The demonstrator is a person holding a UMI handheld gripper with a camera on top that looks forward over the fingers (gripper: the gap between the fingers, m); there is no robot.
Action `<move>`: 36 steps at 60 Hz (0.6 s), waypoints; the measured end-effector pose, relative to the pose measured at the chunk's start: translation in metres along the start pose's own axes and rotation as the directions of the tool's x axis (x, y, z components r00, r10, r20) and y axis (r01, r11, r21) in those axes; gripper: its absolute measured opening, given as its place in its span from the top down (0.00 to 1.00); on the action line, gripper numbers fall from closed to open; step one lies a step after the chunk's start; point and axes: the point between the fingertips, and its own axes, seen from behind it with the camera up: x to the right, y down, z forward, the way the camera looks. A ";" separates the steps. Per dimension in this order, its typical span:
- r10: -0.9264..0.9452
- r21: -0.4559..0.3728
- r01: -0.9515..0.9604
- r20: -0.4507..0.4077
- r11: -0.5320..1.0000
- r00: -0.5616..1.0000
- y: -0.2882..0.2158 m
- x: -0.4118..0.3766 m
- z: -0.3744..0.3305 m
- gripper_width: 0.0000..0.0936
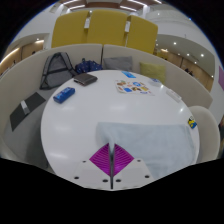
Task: Fold towel
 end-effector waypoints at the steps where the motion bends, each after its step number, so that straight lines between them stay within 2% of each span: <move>1: 0.007 0.004 -0.007 0.008 1.000 1.000 -0.004 0.000 -0.003 0.98; 9: 0.086 0.043 -0.089 0.060 0.995 0.994 -0.045 0.028 -0.039 0.98; 15: 0.123 0.061 -0.128 0.077 0.990 0.989 -0.070 0.077 -0.061 0.98; 21: 0.129 0.083 -0.133 0.045 0.988 0.991 -0.083 0.143 -0.069 0.98; 36: 0.177 0.047 -0.174 -0.064 0.984 0.982 -0.042 0.292 -0.036 0.97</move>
